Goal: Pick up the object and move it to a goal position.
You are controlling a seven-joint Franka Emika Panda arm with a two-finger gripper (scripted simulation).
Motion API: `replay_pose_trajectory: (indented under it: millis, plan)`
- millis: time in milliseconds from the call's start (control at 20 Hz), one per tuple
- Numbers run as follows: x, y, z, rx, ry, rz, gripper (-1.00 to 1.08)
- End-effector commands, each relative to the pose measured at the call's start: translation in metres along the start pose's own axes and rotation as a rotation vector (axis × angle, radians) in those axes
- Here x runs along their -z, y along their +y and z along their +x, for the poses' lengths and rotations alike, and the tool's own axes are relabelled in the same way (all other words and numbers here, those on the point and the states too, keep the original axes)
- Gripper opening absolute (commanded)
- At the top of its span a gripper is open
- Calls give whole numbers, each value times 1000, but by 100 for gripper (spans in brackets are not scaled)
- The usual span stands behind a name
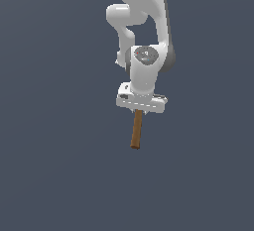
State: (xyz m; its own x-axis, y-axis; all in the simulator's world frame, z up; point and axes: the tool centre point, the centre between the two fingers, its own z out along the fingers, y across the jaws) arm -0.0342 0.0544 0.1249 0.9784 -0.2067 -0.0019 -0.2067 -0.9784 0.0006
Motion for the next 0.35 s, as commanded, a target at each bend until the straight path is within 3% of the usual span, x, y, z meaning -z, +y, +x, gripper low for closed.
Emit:
replay_pose_trajectory:
  millis: [0, 300]
  plan:
    - [8, -3, -2, -1, 2, 0, -100]
    - [9, -4, -1, -1, 2, 0, -100]
